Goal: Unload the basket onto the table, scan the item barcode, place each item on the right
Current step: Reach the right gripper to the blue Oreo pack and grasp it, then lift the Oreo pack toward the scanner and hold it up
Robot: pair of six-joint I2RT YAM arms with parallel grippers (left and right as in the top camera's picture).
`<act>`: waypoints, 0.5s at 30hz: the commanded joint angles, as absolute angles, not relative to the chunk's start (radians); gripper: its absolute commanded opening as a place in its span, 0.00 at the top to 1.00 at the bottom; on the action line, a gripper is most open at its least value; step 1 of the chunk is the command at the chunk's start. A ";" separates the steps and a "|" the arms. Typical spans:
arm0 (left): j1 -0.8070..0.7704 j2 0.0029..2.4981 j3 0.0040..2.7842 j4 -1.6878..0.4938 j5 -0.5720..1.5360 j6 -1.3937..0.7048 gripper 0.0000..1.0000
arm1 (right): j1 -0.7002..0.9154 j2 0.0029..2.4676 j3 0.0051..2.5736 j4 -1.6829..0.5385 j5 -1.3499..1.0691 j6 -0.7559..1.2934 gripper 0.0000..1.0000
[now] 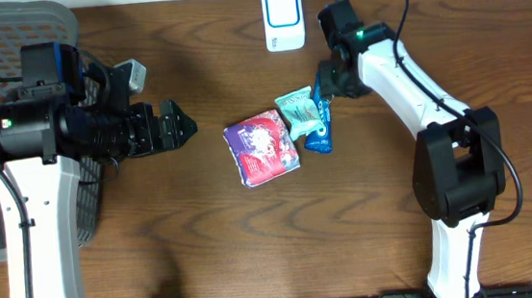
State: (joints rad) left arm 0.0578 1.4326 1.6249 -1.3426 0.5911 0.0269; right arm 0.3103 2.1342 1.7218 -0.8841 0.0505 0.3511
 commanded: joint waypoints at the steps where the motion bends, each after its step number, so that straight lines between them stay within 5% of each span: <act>1: 0.056 1.436 1.619 -1.345 0.582 0.037 0.02 | 0.305 2.134 1.629 -0.815 -0.100 0.393 0.39; 4: 0.056 1.436 1.619 -1.345 0.582 0.037 0.02 | 0.300 2.134 1.556 -0.739 -0.116 0.396 0.41; 6: 0.056 1.436 1.619 -1.345 0.582 0.037 0.02 | 0.299 2.134 1.516 -0.703 -0.117 0.396 0.67; 7: 0.056 1.436 1.619 -1.345 0.582 0.037 0.02 | 0.297 2.134 1.503 -0.691 -0.102 0.396 0.90; 8: 0.056 1.436 1.619 -1.345 0.582 0.037 0.02 | 0.294 2.134 1.501 -0.694 -0.085 0.396 0.99; 15: 0.056 1.436 1.619 -1.345 0.582 0.037 0.02 | 0.269 2.088 1.638 -0.861 0.070 0.337 0.99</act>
State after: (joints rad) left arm 0.0578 1.4330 1.6249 -1.3422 0.5911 0.0269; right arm 0.2867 2.1323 1.5608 -0.8238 -0.0494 0.3786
